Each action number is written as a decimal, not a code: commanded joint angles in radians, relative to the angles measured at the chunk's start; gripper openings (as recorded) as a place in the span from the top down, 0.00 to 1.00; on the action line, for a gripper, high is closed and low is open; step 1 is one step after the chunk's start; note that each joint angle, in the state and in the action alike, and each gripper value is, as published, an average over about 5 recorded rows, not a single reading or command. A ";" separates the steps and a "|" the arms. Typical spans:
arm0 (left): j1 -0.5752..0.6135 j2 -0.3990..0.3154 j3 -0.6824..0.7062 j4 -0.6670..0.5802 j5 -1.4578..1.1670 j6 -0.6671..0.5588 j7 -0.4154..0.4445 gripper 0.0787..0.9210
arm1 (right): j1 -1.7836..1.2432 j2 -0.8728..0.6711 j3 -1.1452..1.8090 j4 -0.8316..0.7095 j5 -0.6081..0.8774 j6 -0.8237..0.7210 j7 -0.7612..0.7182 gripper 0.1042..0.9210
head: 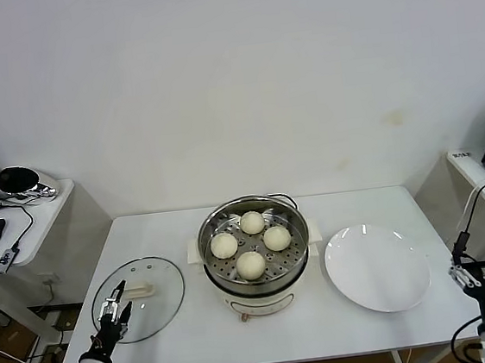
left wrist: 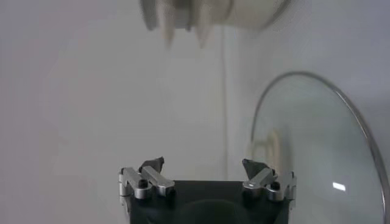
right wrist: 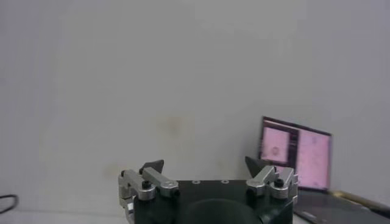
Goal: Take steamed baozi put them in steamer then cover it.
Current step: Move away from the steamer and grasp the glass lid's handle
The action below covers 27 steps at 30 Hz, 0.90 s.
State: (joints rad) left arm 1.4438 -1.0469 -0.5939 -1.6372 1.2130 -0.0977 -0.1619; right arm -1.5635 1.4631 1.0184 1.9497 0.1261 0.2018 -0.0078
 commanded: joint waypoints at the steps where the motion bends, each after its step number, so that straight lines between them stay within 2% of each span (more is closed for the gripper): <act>1: -0.157 0.029 0.048 0.169 0.110 -0.013 0.010 0.12 | -0.021 0.049 0.039 0.008 -0.011 -0.008 0.017 0.12; 16: -0.319 0.011 0.120 0.344 0.105 -0.030 0.006 0.12 | -0.039 0.072 0.038 0.010 -0.041 -0.004 0.008 0.12; 27: -0.392 0.007 0.130 0.408 0.074 -0.032 0.014 0.12 | -0.040 0.074 0.033 -0.002 -0.054 0.004 0.004 0.12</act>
State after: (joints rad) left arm 1.1326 -1.0419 -0.4833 -1.3121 1.3014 -0.1274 -0.1551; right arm -1.6016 1.5312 1.0509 1.9516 0.0784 0.2039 -0.0045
